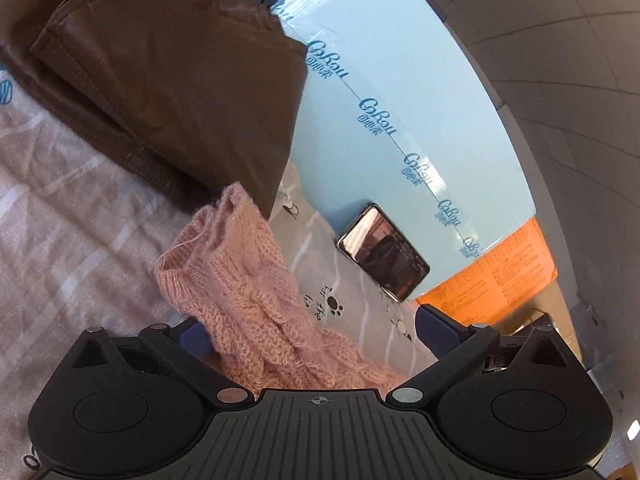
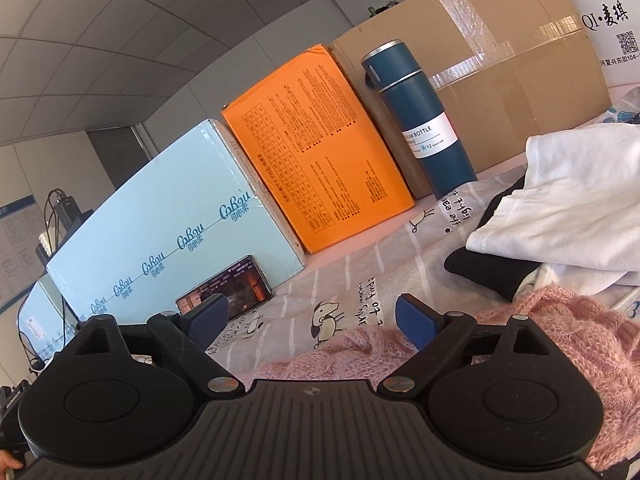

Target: Fold clothes

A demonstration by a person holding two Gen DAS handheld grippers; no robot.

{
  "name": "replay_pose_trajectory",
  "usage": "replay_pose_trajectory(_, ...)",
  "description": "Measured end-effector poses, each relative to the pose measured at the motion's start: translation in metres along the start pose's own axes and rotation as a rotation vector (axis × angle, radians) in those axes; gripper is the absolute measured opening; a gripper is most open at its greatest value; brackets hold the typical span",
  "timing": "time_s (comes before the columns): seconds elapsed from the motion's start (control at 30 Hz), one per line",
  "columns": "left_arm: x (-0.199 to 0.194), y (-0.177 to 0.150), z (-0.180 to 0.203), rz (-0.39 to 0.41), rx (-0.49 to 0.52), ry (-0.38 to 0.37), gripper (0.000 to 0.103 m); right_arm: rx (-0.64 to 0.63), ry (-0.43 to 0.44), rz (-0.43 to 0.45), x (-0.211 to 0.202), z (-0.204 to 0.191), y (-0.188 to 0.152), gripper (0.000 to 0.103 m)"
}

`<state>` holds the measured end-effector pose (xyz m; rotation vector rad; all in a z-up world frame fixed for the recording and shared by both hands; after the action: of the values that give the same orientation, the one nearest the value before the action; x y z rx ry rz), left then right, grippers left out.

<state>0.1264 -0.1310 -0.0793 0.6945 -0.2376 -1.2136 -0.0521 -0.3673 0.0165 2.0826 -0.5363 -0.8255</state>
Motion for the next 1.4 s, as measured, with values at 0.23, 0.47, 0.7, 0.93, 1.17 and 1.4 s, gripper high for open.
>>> replay_pose_trajectory(0.23, 0.003, -0.008, 0.009, -0.066, 0.096, -0.096, 0.026, -0.035, -0.002, 0.003, 0.001, -0.005, -0.005, 0.09)
replay_pose_trajectory(0.47, -0.026, 0.011, 0.032, 0.094, 0.256, -0.103, 0.016, -0.055, 0.031, -0.002, 0.001, -0.01, -0.009, 0.09)
replay_pose_trajectory(0.7, -0.044, 0.027, 0.021, 0.182, 0.399, 0.119, 0.016, -0.02, 0.124, -0.028, -0.004, -0.016, -0.008, 0.09)
replay_pose_trajectory(0.93, -0.028, -0.007, 0.069, 0.088, 0.666, 0.087, 0.017, -0.019, 0.196, -0.052, -0.011, -0.027, -0.012, 0.09)
replay_pose_trajectory(1.17, -0.001, -0.064, 0.113, -0.065, 0.841, -0.013, 0.019, -0.019, 0.199, -0.059, -0.013, -0.027, -0.013, 0.09)
replay_pose_trajectory(1.4, 0.025, -0.107, 0.128, -0.202, 0.874, -0.051, 0.065, -0.028, 0.219, -0.055, -0.017, -0.029, -0.013, 0.091)
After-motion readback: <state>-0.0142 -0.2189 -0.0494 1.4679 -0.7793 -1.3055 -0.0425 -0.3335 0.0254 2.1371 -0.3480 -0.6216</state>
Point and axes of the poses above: each gripper's, at about its wrist camera, not at the fingertips, and x roughly the way its jaws point, z to its right, y to its top, the point moved 9 cm from there along x, roughly the way its jaws point, and after that the axes turned 14 degrees about -y, right-handed, at the moved point
